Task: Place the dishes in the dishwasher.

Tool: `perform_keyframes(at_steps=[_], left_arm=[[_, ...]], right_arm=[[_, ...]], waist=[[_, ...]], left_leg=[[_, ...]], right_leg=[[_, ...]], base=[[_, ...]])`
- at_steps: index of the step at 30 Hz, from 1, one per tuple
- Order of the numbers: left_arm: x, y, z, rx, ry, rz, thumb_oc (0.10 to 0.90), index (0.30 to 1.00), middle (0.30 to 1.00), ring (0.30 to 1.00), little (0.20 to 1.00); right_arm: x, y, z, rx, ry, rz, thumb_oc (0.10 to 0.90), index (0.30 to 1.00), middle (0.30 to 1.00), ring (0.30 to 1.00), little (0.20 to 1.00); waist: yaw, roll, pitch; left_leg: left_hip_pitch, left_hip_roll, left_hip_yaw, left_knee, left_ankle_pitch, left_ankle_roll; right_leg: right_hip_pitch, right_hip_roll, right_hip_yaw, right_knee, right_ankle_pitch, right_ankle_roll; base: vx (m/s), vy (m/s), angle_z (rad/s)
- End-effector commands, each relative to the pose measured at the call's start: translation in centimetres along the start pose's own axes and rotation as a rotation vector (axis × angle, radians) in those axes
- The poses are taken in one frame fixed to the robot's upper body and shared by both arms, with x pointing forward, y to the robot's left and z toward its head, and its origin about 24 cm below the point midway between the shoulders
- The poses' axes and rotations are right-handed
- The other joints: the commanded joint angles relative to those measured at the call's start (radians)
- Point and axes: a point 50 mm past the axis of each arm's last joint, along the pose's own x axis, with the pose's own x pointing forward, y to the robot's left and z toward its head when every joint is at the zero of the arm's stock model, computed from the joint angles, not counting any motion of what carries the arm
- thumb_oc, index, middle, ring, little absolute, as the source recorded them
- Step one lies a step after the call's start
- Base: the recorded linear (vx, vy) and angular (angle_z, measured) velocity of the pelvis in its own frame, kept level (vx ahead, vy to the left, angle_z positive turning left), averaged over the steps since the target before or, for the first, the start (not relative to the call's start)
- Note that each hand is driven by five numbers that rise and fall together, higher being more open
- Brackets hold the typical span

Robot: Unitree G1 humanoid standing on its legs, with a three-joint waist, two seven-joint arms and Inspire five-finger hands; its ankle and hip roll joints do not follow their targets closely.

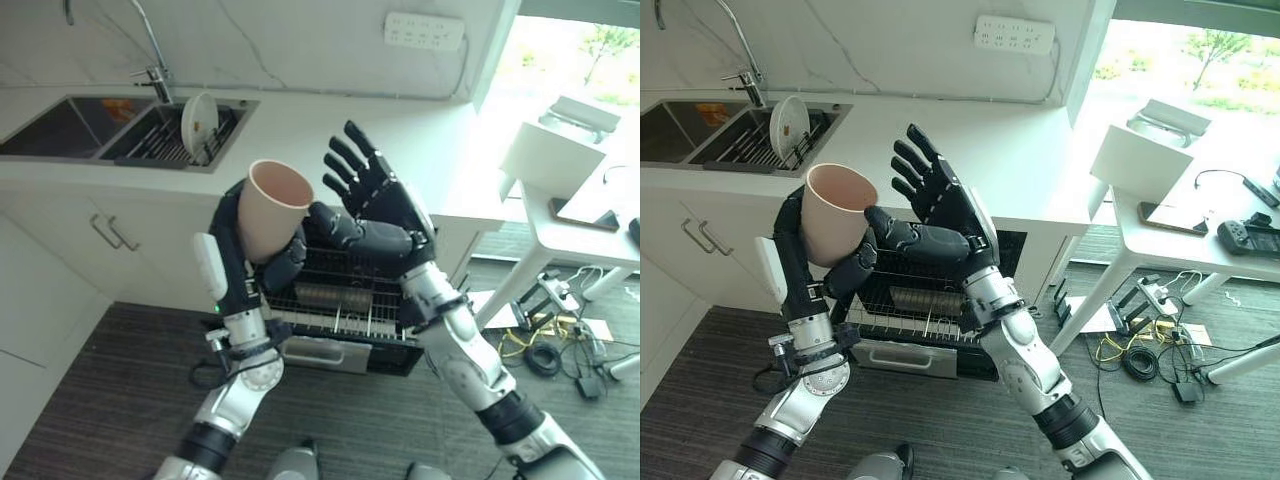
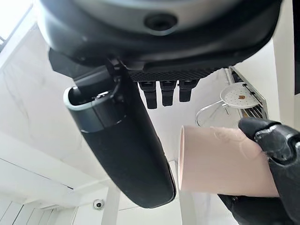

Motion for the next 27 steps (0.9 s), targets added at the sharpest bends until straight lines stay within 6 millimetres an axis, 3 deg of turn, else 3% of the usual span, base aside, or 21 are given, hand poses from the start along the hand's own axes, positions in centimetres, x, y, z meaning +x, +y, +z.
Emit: perform_keyframes(at_steps=[1,17,26,27], left_arm=[[3.0,-1.2,3.2,-0.128,-0.213,0.015,0.400,0.300,0.300,0.300,0.300],[2.9,-2.8,3.8,-0.157,-0.236,-0.030,0.400,0.300,0.300,0.300,0.300],[2.9,-3.7,4.1,-0.160,-0.251,-0.045,0.400,0.300,0.300,0.300,0.300],[2.9,-3.7,4.1,-0.160,-0.251,-0.045,0.400,0.300,0.300,0.300,0.300]], right_arm=[[3.1,2.5,2.9,-0.005,-0.173,0.111,0.800,0.900,0.900,0.900,0.900],[4.3,3.4,-0.3,0.044,0.001,0.145,0.800,0.900,0.900,0.900,0.900],[4.3,3.7,-2.2,-0.027,0.097,0.175,0.800,0.900,0.900,0.900,0.900],[4.3,3.7,-2.2,-0.027,0.097,0.175,0.740,0.811,0.811,0.811,0.811]], waist=[[0.015,-0.023,-0.080],[0.032,-0.031,-0.078],[0.035,-0.035,-0.073],[0.035,-0.035,-0.073]], left_leg=[[0.066,0.012,-0.018,0.039,-0.212,-0.010],[0.062,0.012,-0.019,0.039,-0.205,-0.012],[0.061,0.010,-0.015,0.039,-0.200,-0.011],[0.061,0.010,-0.016,0.039,-0.200,-0.011]], right_leg=[[-0.016,-0.005,-0.033,0.020,-0.148,0.004],[-0.017,-0.019,-0.055,0.020,-0.138,0.005],[-0.019,-0.026,-0.065,0.020,-0.131,0.006],[-0.019,-0.026,-0.065,0.020,-0.131,0.006]], base=[[-0.02,-0.008,0.13],[-0.01,-0.007,0.07],[0.00,0.000,0.00],[0.00,0.000,0.00]])
